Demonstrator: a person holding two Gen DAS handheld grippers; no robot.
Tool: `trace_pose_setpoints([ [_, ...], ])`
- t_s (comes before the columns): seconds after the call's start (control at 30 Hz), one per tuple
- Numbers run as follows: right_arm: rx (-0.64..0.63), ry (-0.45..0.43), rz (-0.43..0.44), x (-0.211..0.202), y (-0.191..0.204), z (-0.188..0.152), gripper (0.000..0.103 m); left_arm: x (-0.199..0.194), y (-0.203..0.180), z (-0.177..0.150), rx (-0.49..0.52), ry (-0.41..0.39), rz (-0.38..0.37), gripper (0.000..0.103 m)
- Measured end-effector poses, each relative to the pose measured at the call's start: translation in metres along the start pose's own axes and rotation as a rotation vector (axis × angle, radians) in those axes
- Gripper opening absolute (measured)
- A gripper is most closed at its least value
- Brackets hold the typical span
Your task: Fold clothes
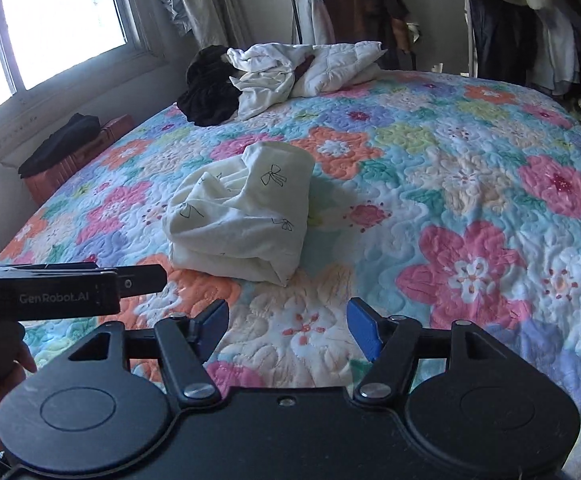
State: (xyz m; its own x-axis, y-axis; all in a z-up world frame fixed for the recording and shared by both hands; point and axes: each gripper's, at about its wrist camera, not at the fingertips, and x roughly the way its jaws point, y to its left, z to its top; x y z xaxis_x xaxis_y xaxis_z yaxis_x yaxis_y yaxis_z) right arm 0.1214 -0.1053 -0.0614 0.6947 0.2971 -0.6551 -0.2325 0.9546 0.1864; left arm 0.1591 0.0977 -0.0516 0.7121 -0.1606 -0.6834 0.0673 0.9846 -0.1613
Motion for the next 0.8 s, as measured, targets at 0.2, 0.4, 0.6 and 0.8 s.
trace_pose_setpoints([
  [0.2, -0.004, -0.014, 0.007, 0.004, 0.005, -0.006, 0.074, 0.005, -0.008, -0.01, 0.022, 0.02, 0.041, 0.092],
  [0.4, -0.022, -0.016, -0.016, 0.005, 0.013, -0.013, 0.076, 0.006, -0.009, -0.013, 0.035, 0.009, 0.092, 0.093],
  [0.6, -0.012, 0.001, -0.031, 0.006, 0.015, -0.013, 0.078, 0.01, -0.007, -0.015, 0.028, 0.025, 0.101, 0.098],
  [0.8, -0.023, 0.002, -0.041, 0.006, 0.016, -0.017, 0.081, 0.012, -0.009, -0.019, 0.051, 0.022, 0.122, 0.099],
])
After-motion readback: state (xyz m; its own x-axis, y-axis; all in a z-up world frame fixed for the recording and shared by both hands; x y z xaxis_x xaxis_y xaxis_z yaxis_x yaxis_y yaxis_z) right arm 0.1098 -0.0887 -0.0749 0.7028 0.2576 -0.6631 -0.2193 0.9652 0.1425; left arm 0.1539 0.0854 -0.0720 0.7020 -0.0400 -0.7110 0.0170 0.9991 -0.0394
